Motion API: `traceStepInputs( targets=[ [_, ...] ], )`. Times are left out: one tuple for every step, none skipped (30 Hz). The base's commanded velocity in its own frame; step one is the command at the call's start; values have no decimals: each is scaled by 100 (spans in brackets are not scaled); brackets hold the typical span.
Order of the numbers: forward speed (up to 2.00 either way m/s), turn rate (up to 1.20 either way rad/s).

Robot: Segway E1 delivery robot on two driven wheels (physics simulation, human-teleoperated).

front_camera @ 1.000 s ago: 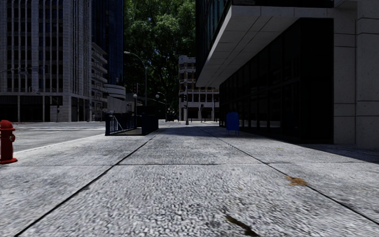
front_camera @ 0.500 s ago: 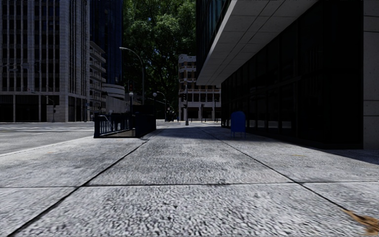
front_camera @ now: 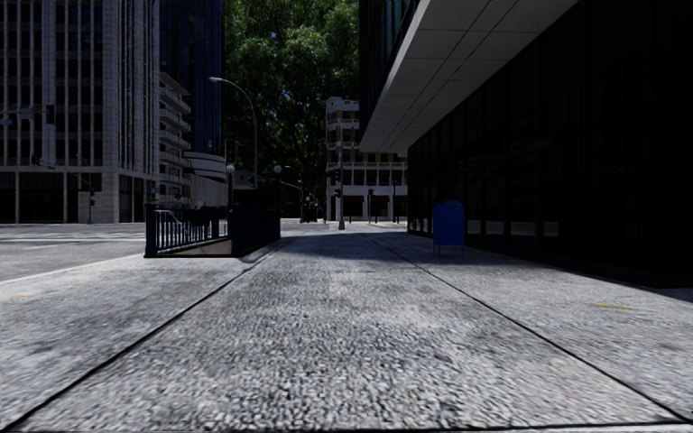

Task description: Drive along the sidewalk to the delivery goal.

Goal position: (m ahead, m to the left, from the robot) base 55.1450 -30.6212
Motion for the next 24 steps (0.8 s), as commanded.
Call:
traceStepInputs(
  targets=[
    [200,0],
    [200,0],
    [200,0],
    [200,0],
    [200,0],
    [200,0],
    [200,0],
    [200,0],
    [200,0],
    [200,0],
    [200,0],
    [200,0],
    [200,0],
    [200,0],
    [200,0],
    [200,0],
    [200,0],
    [200,0],
    [200,0],
    [200,0],
    [200,0],
    [200,0],
    [200,0],
    [200,0]
  ],
)
